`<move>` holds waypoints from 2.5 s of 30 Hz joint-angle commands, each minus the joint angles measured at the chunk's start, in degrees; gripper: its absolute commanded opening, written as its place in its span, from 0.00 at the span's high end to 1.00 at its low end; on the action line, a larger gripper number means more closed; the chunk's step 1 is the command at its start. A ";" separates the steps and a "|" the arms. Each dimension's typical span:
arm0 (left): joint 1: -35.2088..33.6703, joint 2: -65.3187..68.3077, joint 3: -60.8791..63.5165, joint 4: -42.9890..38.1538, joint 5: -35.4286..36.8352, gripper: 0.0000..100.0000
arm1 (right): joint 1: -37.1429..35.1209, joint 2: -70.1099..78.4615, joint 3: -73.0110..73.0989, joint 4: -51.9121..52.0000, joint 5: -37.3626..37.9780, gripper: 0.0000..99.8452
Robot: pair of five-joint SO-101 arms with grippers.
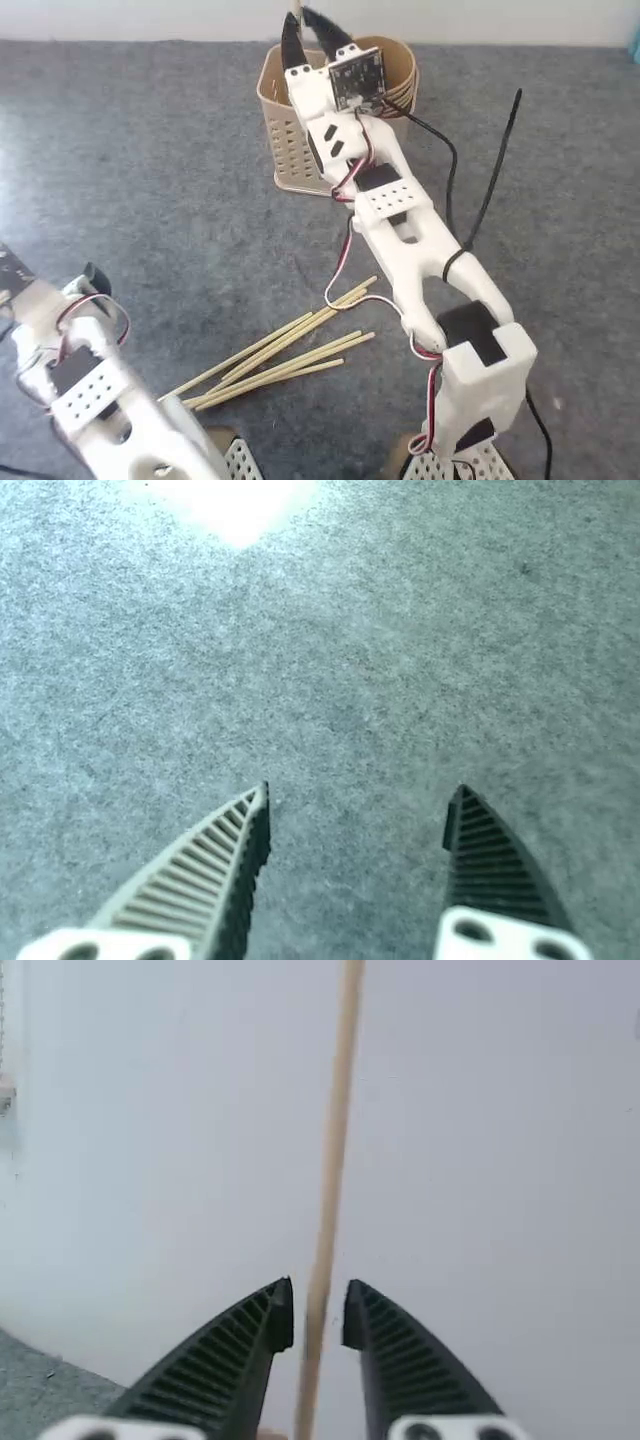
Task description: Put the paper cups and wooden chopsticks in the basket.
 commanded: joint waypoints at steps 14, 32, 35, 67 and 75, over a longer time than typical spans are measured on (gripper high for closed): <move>0.44 -1.58 -0.48 -1.32 0.26 0.73 | 0.57 -33.01 0.35 44.53 -10.99 0.99; 16.00 -1.58 -3.12 15.12 -14.68 0.73 | 8.66 -70.99 14.07 94.81 -13.63 0.99; 20.84 -1.58 -4.97 20.40 -19.60 0.73 | 12.18 -76.79 21.27 97.10 -13.36 0.99; 69.98 -1.14 -6.37 36.92 -39.38 0.73 | 43.56 -94.55 77.98 80.84 -5.01 0.99; 69.89 -1.14 -1.63 28.84 -41.41 0.73 | 43.56 -94.55 77.98 80.84 -5.01 0.99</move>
